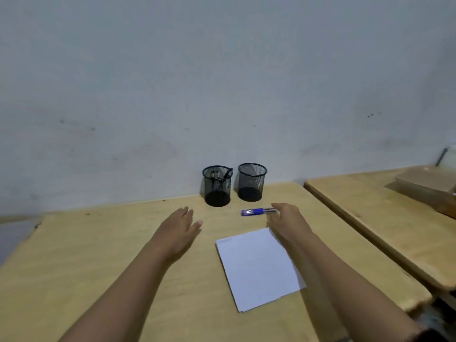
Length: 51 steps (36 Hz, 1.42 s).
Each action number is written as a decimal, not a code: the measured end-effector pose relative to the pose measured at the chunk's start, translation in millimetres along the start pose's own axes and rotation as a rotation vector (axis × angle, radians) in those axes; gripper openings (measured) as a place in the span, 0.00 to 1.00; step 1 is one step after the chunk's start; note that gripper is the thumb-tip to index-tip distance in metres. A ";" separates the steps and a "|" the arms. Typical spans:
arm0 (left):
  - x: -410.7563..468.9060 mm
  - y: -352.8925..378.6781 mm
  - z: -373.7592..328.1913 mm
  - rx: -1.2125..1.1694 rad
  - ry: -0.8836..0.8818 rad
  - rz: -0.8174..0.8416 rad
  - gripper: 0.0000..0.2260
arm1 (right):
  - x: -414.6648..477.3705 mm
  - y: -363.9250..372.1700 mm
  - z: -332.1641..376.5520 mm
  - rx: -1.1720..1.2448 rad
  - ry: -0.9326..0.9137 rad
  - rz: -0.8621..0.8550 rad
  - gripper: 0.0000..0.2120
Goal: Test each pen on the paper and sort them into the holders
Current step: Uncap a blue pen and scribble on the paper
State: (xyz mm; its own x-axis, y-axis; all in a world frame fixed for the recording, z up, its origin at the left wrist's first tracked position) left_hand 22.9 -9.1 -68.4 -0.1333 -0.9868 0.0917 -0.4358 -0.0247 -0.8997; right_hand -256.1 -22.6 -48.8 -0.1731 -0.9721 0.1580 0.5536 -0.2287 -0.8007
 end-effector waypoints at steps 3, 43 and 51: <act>-2.6 3.5 10.8 0.026 -0.010 0.012 0.27 | 13.6 15.2 9.4 -0.070 -0.087 0.023 0.14; 0.7 -6.8 -46.8 -0.652 0.057 -0.197 0.08 | -7.8 25.4 109.0 0.032 -0.773 0.006 0.07; -12.8 -32.9 -32.2 -0.832 0.124 -0.268 0.08 | -13.4 16.1 112.7 0.331 -0.760 0.131 0.05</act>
State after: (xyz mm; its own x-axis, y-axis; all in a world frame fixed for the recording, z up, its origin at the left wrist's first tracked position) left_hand 10.3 9.4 -26.3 -0.0085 -0.9387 0.3445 -0.9667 -0.0805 -0.2431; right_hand -153.0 -18.9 1.3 0.4399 -0.7346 0.5165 0.7618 0.0007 -0.6478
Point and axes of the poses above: each hand's wrist, its own x-axis towards the middle knuckle, its own y-axis out of the palm, z = x × y, the point moved 8 cm from there along x, towards the middle knuckle, and after that the axes turned 2 degrees about -z, right-handed, at the moved point
